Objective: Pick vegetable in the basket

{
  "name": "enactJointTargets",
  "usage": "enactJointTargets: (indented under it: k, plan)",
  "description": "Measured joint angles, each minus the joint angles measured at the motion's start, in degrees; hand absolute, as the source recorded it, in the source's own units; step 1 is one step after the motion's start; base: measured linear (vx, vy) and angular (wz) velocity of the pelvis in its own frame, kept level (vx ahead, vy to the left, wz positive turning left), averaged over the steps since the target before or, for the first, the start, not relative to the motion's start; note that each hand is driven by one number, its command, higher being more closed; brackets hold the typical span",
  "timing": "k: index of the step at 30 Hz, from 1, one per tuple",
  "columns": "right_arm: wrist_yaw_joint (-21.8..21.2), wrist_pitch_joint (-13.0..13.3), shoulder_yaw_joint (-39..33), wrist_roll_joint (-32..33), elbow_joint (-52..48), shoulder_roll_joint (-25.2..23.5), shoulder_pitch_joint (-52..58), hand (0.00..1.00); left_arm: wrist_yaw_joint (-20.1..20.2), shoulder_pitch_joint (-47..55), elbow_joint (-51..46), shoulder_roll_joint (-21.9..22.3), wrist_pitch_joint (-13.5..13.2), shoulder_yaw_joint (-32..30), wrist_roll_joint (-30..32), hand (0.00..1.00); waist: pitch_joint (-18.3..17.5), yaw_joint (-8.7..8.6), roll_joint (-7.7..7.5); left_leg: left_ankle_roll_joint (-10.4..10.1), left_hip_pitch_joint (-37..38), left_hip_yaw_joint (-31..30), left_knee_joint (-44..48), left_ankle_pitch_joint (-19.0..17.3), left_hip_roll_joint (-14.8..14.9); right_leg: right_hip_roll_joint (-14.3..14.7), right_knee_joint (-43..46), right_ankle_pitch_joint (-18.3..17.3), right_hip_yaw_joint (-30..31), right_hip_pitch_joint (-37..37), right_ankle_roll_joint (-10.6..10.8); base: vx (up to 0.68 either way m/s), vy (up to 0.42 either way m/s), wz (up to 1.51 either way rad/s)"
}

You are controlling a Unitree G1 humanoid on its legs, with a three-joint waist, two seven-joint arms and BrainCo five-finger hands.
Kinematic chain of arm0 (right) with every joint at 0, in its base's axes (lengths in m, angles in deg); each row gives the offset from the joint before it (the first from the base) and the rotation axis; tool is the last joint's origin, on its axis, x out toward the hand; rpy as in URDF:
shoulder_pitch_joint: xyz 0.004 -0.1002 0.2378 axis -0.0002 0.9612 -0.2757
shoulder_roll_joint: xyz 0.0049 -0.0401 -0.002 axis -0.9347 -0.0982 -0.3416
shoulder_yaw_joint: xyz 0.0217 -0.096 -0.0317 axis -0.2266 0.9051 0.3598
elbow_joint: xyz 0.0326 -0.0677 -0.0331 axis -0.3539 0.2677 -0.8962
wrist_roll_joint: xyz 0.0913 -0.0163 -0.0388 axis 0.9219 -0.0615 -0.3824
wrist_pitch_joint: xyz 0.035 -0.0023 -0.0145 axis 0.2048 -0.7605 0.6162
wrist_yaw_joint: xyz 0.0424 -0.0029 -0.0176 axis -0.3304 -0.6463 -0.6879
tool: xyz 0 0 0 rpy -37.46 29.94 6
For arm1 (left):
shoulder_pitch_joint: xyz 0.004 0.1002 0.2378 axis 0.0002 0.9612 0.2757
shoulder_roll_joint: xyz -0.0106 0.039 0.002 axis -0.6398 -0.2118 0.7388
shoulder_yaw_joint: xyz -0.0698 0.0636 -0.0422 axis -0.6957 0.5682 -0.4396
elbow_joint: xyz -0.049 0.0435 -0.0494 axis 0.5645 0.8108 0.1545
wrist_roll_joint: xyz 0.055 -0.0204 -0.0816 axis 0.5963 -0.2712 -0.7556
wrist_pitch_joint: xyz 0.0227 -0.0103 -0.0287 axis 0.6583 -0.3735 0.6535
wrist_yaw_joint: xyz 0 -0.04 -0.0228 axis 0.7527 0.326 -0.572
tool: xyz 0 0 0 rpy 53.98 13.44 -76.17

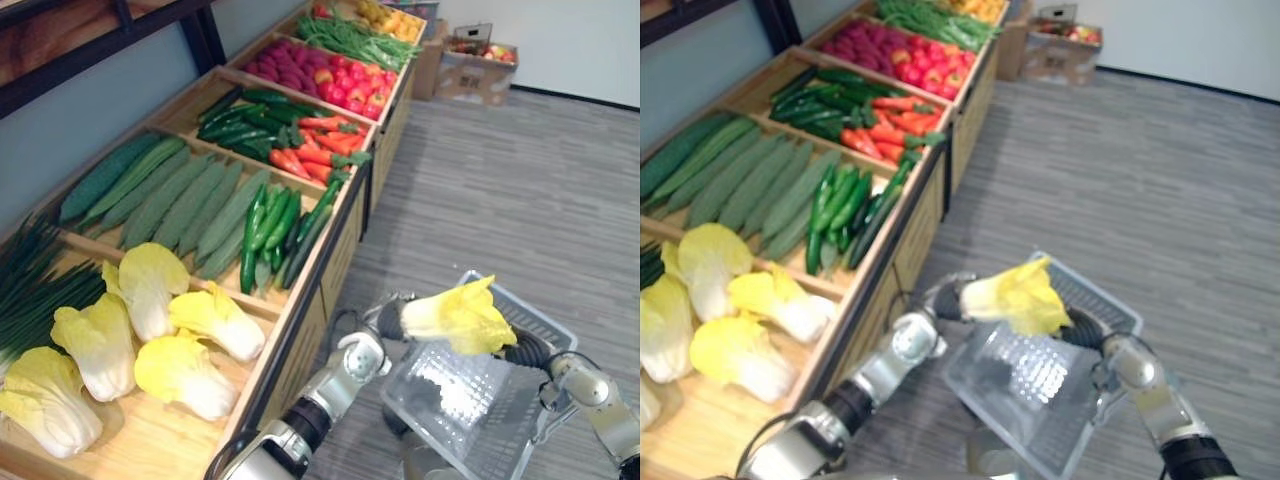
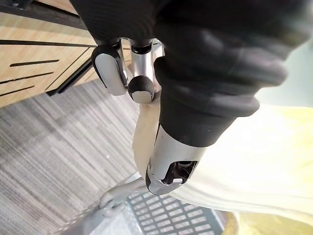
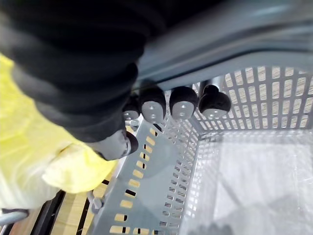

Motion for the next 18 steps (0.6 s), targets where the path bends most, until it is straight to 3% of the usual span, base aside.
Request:
enactJointTargets:
  k: [3, 6, 18]
  plan:
    - [0.07, -0.01, 0.57, 2.84, -0.68, 0.45, 0.96, 1.00, -0.46, -0.01, 0.00, -0.02, -0.15, 0.69, 3.90, 1.00, -0.02, -0.14, 0.03, -0.07, -0.05, 0.10, 0.11, -0.05, 0.06, 0.14, -0.04, 0.00, 0.17, -0.16, 0.00, -0.01, 0.001, -0.02]
    - [0.17, -0.03, 0.93, 4.99, -0.85, 0.68, 1.64, 1.00, -0.69, -0.02, 0.62, -0.06, -0.55, 1.55, 4.00, 1.00, -0.05, -0.19, 0.09, -0.04, -0.30, 0.05, 0.69, -0.33, 0.31, 0.40, -0.02, 0.02, 0.42, -0.44, 0.00, -0.01, 0.002, -0.06]
    - [1.29, 0.00, 0.48, 4.98, -1.02, 1.32, 2.54, 1.00, 1.00, 0.46, 2.58, -0.36, -1.99, 6.48, 6.14, 1.00, -0.09, -0.60, 0.16, 0.10, -0.93, -0.30, 1.12, -0.64, 0.35, 0.37, -0.04, 0.14, 0.64, -0.95, 0.16, 0.00, 0.001, -0.01]
